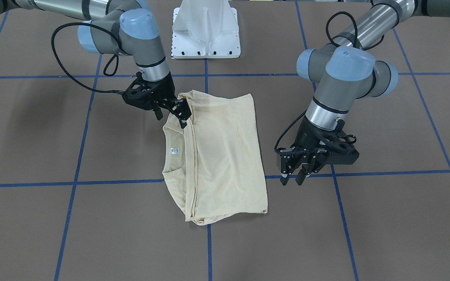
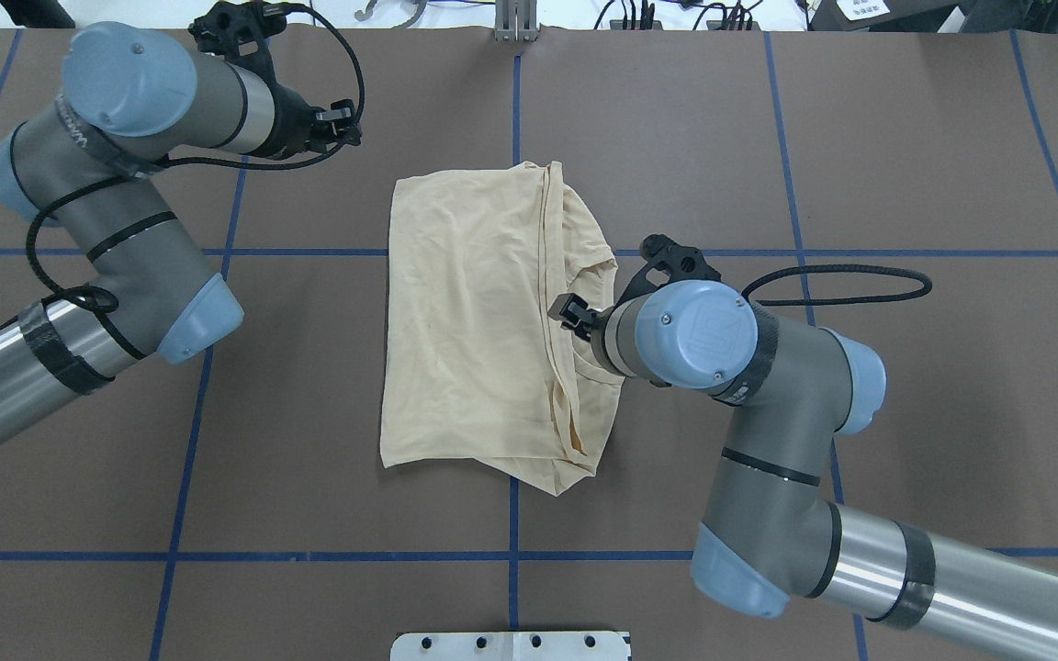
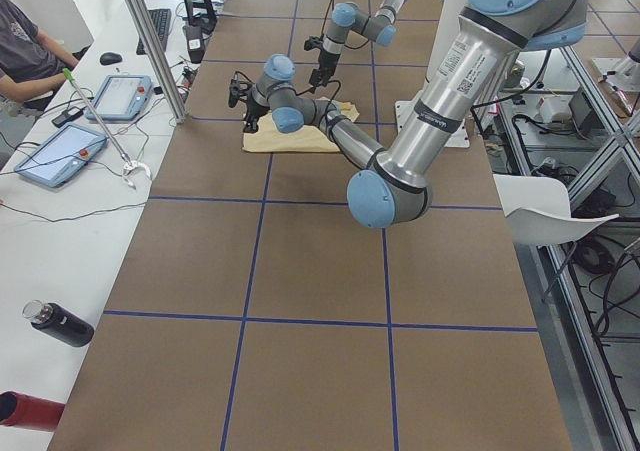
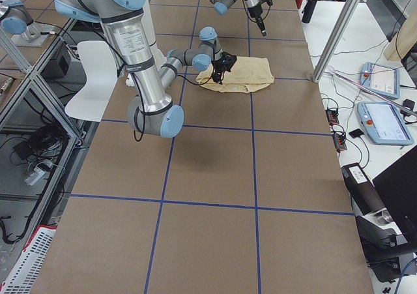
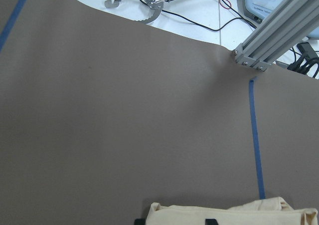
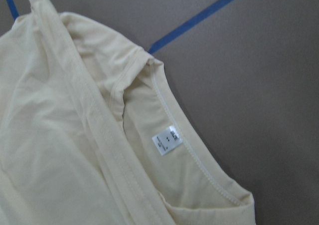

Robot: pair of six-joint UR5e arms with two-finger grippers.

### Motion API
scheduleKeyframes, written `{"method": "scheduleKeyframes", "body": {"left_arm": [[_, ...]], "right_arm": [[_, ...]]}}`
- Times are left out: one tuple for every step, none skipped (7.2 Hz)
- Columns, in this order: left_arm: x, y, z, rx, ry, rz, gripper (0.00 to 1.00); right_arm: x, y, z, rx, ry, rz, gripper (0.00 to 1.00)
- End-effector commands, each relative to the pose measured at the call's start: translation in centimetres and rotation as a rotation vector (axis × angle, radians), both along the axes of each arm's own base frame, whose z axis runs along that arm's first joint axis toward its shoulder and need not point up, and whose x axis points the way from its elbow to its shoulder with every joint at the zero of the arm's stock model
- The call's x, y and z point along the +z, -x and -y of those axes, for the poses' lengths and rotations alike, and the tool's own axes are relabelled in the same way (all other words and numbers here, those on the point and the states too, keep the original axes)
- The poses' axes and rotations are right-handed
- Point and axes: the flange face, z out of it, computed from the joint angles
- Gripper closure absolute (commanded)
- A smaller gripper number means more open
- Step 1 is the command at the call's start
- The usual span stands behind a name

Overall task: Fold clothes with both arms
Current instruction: 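Move the right gripper to the shirt's near corner and grasp it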

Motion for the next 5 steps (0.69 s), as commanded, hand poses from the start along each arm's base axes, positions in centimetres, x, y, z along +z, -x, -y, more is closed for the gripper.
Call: {"method": "scheduleKeyframes", "body": {"left_arm": [[-0.1,1.4,-0.2,-0.006,-0.008,0.009,0.5],[-0.3,1.4,-0.4,-0.004,-0.012,0.006,0.5],[-0.3,1.3,-0.4,-0.003,-0.01,0.006,0.5],[-0.2,1.3,-0.5,-0.003,-0.006,0.005,0.5],[-0.3,1.2,-0.6,-0.004,-0.004,0.002,0.5]], "right_arm": [[-0.6,3.2,-4.6,-0.083,-0.016,-0.028,0.0],[0.0,3.7,-5.8,-0.086,-0.016,-0.031,0.0],[0.3,4.6,-7.3,-0.065,-0.01,-0.035,0.0],[0.6,5.1,-8.1,-0.04,0.021,-0.028,0.01],[0.2,5.0,-8.1,-0.007,0.059,-0.001,0.01]]}}
